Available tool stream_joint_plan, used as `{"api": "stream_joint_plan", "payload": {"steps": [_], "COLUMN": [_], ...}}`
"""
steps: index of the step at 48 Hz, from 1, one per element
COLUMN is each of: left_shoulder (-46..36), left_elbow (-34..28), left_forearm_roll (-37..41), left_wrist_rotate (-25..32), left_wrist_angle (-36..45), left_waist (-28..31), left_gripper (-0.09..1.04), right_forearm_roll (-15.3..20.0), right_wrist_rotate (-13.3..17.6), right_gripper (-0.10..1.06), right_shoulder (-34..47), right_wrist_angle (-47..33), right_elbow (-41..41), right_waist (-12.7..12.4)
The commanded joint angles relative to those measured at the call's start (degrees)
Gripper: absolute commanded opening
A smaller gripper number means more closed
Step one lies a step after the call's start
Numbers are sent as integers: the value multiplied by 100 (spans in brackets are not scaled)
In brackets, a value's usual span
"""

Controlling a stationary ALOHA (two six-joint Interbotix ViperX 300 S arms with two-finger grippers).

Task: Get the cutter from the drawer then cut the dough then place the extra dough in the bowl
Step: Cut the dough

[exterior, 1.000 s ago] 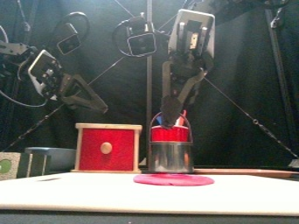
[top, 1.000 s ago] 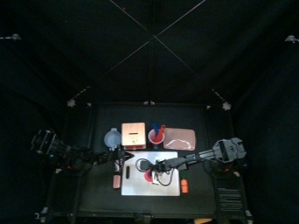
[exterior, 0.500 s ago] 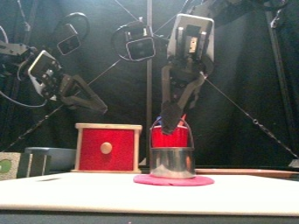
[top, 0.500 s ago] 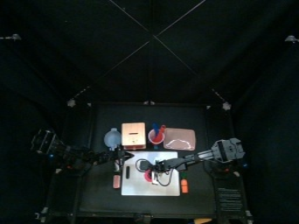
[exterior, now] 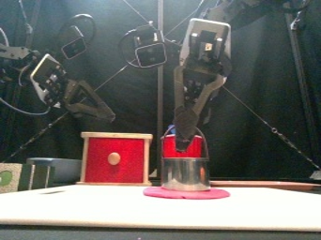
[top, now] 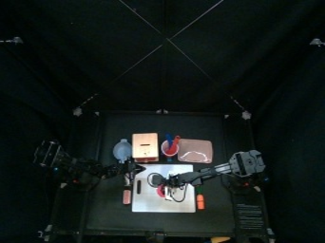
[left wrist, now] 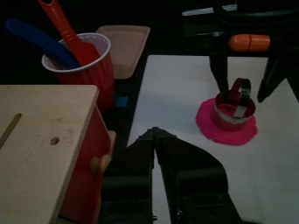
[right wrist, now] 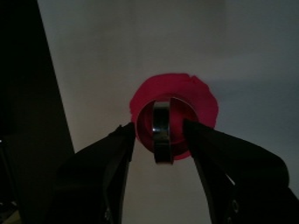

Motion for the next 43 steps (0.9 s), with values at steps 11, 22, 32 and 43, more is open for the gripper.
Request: {"api": "stream_joint_plan", "payload": {"steps": [11,22,32,43], "left_shoulder": [-62,9,79,264], "left_elbow": [-229,-369,-571,-800], "left_forearm_roll": [334,589,606,615], "left_wrist_rotate": [18,9,0,-9], "left_wrist_angle": [-264,-264,-264,-527], "left_waist": [-132,-281,-308,-325], "left_gripper": [47,54,72,73], "right_forearm_roll": [-308,-536,-563,-747], "right_wrist_rotate": [9,18,0,-44], "right_gripper": [92,91,91,90], "right_shoulder": [-598,-1389,-2224,-2804], "right_wrist_angle": [-185,-1134,-2962,-4931], "right_elbow": [9,817,2048,3437], "right_waist": [70,123,88,-141]}}
